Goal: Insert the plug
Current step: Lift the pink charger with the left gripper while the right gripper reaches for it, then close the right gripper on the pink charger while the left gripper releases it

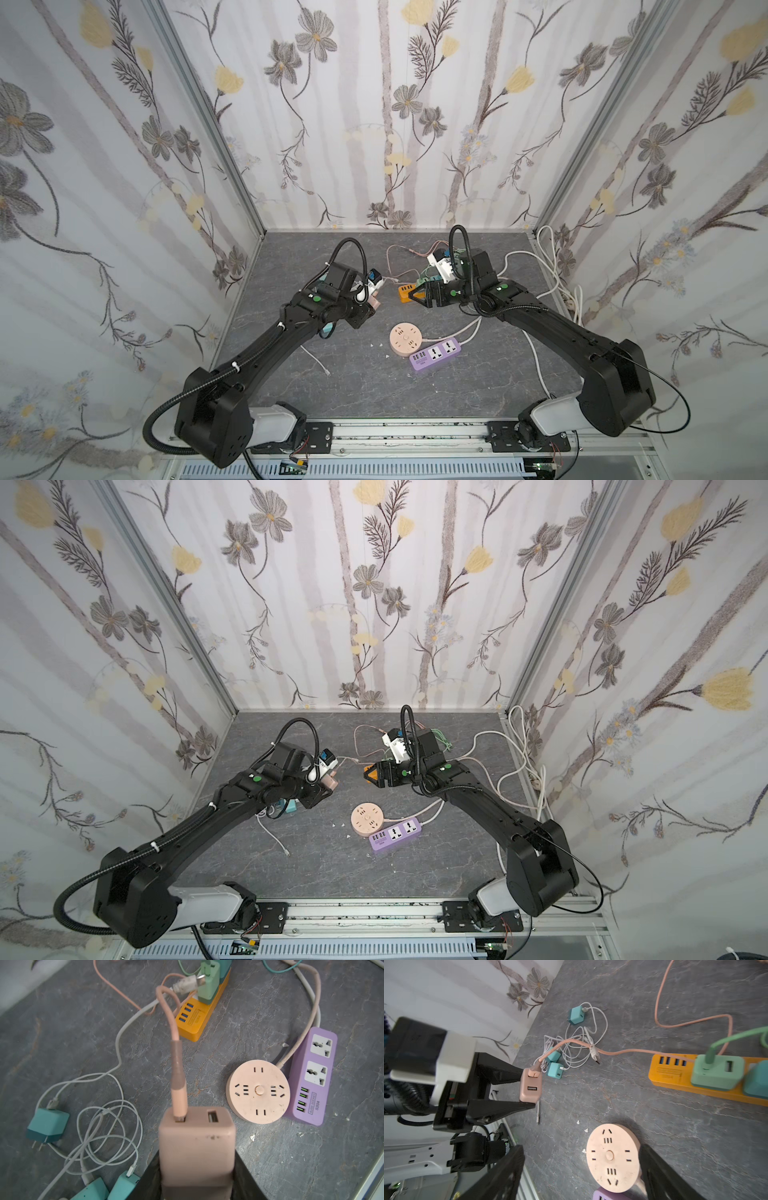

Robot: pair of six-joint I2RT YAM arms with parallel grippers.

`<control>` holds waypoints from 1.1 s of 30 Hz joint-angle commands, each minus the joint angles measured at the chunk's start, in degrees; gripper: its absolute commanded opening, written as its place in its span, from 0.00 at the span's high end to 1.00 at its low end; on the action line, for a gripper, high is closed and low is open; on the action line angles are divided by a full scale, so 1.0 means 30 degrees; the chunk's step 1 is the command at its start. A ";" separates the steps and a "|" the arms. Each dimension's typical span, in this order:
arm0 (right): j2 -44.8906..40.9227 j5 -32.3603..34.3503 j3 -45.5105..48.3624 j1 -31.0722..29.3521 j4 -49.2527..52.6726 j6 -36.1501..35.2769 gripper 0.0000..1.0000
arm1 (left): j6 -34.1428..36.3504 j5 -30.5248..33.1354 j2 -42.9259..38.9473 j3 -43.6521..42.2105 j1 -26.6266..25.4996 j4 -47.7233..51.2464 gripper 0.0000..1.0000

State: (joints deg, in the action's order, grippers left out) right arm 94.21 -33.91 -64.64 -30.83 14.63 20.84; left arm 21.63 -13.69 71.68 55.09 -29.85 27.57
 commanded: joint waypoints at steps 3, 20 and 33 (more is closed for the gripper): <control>0.1278 -0.3993 -0.1489 -0.0826 0.1795 -0.0530 0.19 | 0.3645 0.0090 -0.2270 -0.1659 -0.0619 -0.4291 1.00; 0.1700 -0.3788 -0.0716 -0.2497 -0.3146 0.2112 0.39 | 0.7512 0.1712 -0.1890 -0.1596 -0.2208 -0.4430 1.00; 0.2162 -0.3424 -0.0396 -0.2672 -0.4876 0.2908 0.53 | 0.7600 0.0782 -0.2009 -0.1928 -0.2330 -0.5339 1.00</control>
State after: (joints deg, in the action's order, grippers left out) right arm 100.07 -43.53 -65.78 -38.61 4.23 28.91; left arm 43.51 -10.13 65.93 49.39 -36.82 13.72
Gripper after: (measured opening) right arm 0.476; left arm 0.408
